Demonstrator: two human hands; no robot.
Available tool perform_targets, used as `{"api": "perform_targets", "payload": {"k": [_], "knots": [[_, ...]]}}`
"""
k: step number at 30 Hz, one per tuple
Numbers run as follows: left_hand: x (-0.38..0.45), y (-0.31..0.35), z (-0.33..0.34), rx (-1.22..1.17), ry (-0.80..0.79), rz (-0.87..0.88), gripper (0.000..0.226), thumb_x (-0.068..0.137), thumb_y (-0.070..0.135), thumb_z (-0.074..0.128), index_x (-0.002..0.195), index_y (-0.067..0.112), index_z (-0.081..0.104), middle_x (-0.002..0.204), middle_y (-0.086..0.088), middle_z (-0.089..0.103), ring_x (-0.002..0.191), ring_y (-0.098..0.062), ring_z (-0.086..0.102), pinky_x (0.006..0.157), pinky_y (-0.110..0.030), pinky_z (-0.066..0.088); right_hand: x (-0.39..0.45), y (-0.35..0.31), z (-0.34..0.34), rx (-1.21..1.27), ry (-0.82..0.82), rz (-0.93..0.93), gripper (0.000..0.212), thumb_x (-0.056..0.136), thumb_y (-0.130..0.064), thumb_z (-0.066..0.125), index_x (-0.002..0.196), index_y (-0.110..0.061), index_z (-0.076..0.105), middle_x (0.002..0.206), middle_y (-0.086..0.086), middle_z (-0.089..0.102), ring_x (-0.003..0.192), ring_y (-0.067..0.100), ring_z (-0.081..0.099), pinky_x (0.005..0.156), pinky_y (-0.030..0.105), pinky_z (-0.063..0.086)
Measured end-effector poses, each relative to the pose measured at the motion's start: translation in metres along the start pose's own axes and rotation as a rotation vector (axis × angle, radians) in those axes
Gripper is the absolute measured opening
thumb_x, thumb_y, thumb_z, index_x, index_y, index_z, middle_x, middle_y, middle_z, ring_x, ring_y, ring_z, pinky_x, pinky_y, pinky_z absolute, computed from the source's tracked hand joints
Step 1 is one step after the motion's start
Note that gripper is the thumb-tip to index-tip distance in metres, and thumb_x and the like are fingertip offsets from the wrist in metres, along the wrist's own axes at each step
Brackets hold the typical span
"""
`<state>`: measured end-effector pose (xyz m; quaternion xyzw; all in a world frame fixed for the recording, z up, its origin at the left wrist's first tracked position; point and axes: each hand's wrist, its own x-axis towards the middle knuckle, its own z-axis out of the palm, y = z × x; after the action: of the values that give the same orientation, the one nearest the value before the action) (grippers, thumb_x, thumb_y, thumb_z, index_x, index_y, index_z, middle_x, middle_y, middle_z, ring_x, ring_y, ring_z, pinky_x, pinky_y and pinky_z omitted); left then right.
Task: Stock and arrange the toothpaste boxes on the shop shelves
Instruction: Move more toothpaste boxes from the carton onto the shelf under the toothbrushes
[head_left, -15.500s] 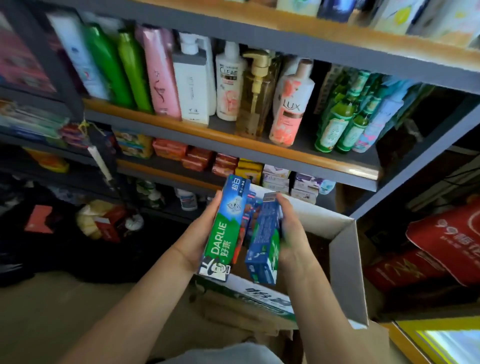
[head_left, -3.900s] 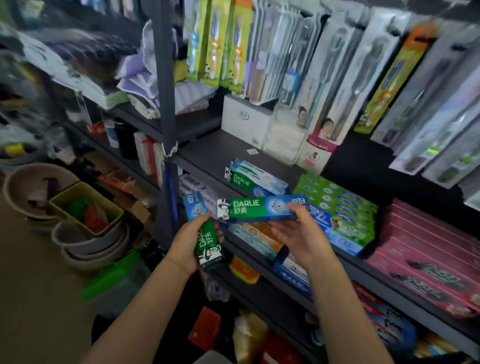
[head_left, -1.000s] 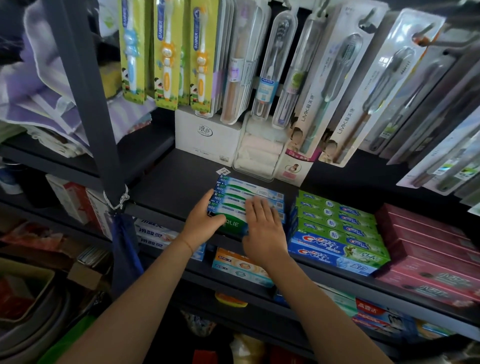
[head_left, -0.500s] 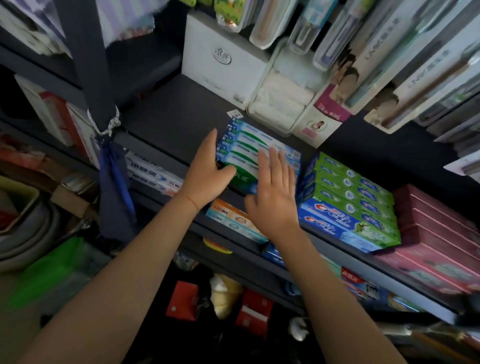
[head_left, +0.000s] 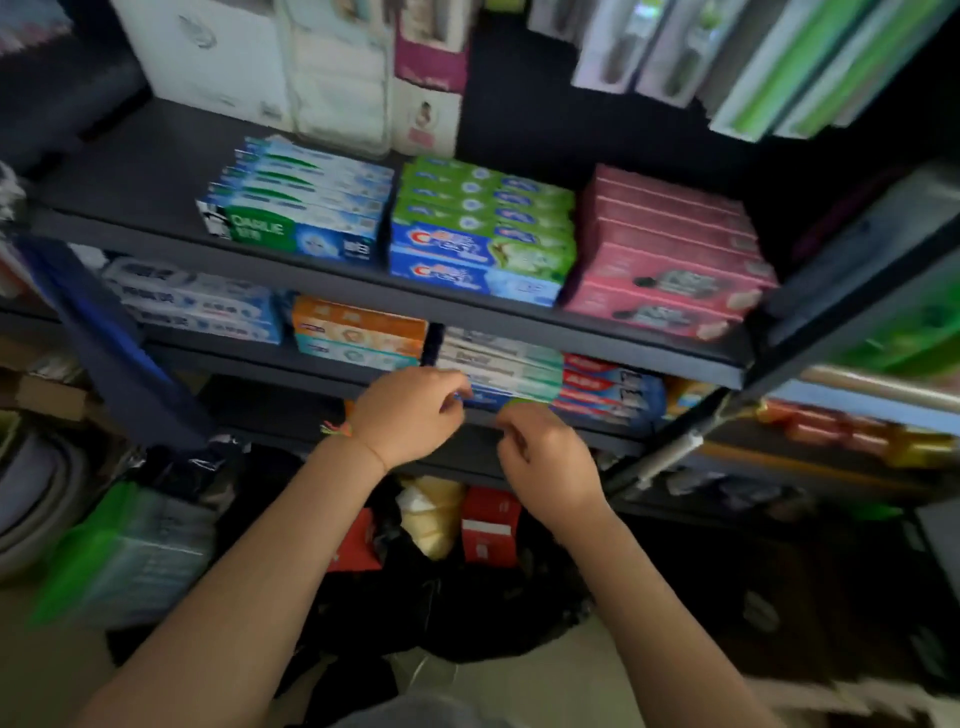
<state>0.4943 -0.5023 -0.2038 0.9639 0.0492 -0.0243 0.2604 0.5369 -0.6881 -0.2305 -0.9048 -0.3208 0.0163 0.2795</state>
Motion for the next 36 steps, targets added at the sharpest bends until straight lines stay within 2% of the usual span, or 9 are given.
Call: {"api": "perform_targets", "payload": {"k": [2, 5, 8, 11, 15, 22, 30, 34, 36], "knots": [[-0.013, 0.048, 0.03, 0.042, -0.089, -0.002, 0.029, 0.1, 0.029, 0.05, 0.125, 0.026, 0.063, 0.113, 0.007, 0.067, 0.105, -0.016, 0.062, 0.08, -0.035, 0.052, -0.042, 0.035, -0.025, 0.023, 0.007, 0.045, 0.022, 0.09, -0.013, 0.056, 0.11, -0.014, 0.066, 0.107, 0.004, 0.063, 0.087, 0.025, 0.063, 0.07, 0.039, 0.052], [-0.031, 0.122, 0.083, 0.031, -0.144, 0.013, 0.027, 0.1, 0.031, 0.05, 0.124, 0.028, 0.062, 0.102, 0.007, 0.068, 0.091, -0.013, 0.063, 0.075, -0.036, 0.053, -0.106, 0.088, -0.059, 0.071, -0.02, 0.096, 0.025, 0.092, -0.013, 0.057, 0.116, -0.014, 0.064, 0.111, 0.006, 0.058, 0.093, 0.025, 0.061, 0.078, 0.04, 0.052], [-0.046, 0.196, 0.136, 0.037, -0.193, 0.06, 0.026, 0.097, 0.029, 0.053, 0.12, 0.029, 0.064, 0.106, 0.007, 0.066, 0.097, -0.015, 0.063, 0.078, -0.031, 0.049, -0.176, 0.137, -0.094, 0.116, -0.017, 0.174, 0.026, 0.09, -0.013, 0.059, 0.116, -0.013, 0.064, 0.111, 0.007, 0.056, 0.099, 0.027, 0.059, 0.084, 0.039, 0.05], [-0.052, 0.263, 0.178, 0.054, -0.21, 0.152, 0.025, 0.095, 0.028, 0.057, 0.119, 0.028, 0.066, 0.116, 0.007, 0.062, 0.105, -0.016, 0.06, 0.084, -0.029, 0.045, -0.237, 0.177, -0.138, 0.134, 0.04, 0.279, 0.027, 0.093, -0.016, 0.058, 0.119, -0.014, 0.063, 0.112, 0.004, 0.054, 0.1, 0.024, 0.058, 0.084, 0.035, 0.049], [-0.041, 0.342, 0.21, 0.027, -0.219, 0.228, 0.025, 0.099, 0.03, 0.053, 0.122, 0.028, 0.062, 0.121, 0.01, 0.054, 0.106, -0.013, 0.059, 0.089, -0.033, 0.05, -0.285, 0.223, -0.194, 0.136, 0.124, 0.338, 0.027, 0.097, -0.018, 0.056, 0.124, -0.016, 0.06, 0.113, 0.001, 0.053, 0.098, 0.021, 0.058, 0.083, 0.034, 0.051], [0.006, 0.436, 0.268, 0.042, -0.315, 0.331, 0.024, 0.099, 0.032, 0.053, 0.121, 0.031, 0.063, 0.12, 0.01, 0.057, 0.109, -0.013, 0.058, 0.09, -0.035, 0.051, -0.315, 0.303, -0.238, 0.076, 0.268, 0.433, 0.026, 0.097, -0.017, 0.055, 0.122, -0.014, 0.061, 0.112, 0.005, 0.057, 0.108, 0.024, 0.048, 0.091, 0.03, 0.043], [0.119, 0.514, 0.34, -0.1, -0.303, 0.385, 0.024, 0.098, 0.028, 0.055, 0.12, 0.028, 0.065, 0.123, 0.007, 0.057, 0.11, -0.014, 0.058, 0.09, -0.036, 0.051, -0.291, 0.419, -0.299, -0.002, 0.201, 0.574, 0.027, 0.095, -0.018, 0.055, 0.121, -0.017, 0.063, 0.112, 0.004, 0.052, 0.111, 0.022, 0.044, 0.093, 0.024, 0.034], [0.178, 0.557, 0.361, -0.052, -0.368, 0.435, 0.025, 0.096, 0.027, 0.058, 0.119, 0.026, 0.066, 0.121, 0.004, 0.057, 0.113, -0.016, 0.057, 0.091, -0.035, 0.05, -0.278, 0.474, -0.343, 0.022, 0.224, 0.684, 0.026, 0.095, -0.018, 0.057, 0.12, -0.019, 0.064, 0.116, 0.003, 0.052, 0.114, 0.021, 0.045, 0.094, 0.031, 0.041], [0.205, 0.575, 0.369, -0.062, -0.356, 0.434, 0.024, 0.094, 0.026, 0.059, 0.117, 0.024, 0.067, 0.116, 0.001, 0.059, 0.111, -0.02, 0.058, 0.09, -0.038, 0.05, -0.273, 0.5, -0.356, 0.005, 0.232, 0.729, 0.025, 0.094, -0.018, 0.057, 0.118, -0.019, 0.065, 0.115, 0.003, 0.052, 0.111, 0.019, 0.045, 0.09, 0.029, 0.039]]}}
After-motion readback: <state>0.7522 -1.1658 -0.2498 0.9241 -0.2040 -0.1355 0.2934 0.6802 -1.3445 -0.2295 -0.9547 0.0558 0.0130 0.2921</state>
